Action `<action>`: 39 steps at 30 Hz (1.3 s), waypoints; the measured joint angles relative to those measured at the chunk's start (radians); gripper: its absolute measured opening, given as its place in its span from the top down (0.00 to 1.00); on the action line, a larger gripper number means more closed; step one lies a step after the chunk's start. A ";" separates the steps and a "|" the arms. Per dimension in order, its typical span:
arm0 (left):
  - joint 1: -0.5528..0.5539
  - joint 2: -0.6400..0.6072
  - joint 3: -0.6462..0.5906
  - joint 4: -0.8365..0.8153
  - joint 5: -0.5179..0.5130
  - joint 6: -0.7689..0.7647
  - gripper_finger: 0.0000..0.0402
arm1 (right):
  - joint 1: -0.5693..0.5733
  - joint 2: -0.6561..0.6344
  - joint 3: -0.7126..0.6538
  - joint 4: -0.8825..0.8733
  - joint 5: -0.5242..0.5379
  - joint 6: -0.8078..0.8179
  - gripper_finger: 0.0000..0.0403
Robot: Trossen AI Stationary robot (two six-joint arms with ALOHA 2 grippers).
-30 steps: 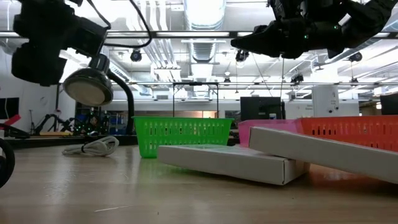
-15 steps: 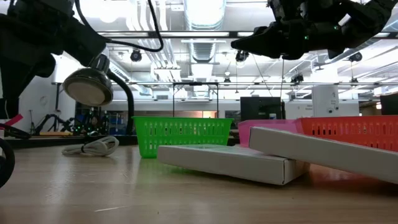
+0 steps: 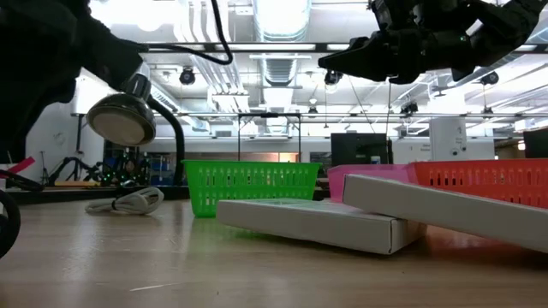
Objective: Pick and place items into bin
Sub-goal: Put the white charger adapter into the orange bin
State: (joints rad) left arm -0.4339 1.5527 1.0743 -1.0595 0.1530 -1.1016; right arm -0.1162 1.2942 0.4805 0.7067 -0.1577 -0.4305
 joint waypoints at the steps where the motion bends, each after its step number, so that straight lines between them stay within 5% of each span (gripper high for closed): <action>1: -0.004 0.005 0.000 0.003 -0.002 0.000 0.61 | 0.000 0.000 0.000 0.000 0.000 0.000 0.54; 39: -0.044 0.088 -0.002 0.030 -0.014 0.014 0.61 | 0.000 0.000 0.000 -0.016 0.000 -0.018 0.54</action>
State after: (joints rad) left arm -0.4782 1.6410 1.0726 -1.0297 0.1394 -1.0880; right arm -0.1165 1.2942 0.4801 0.6904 -0.1577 -0.4486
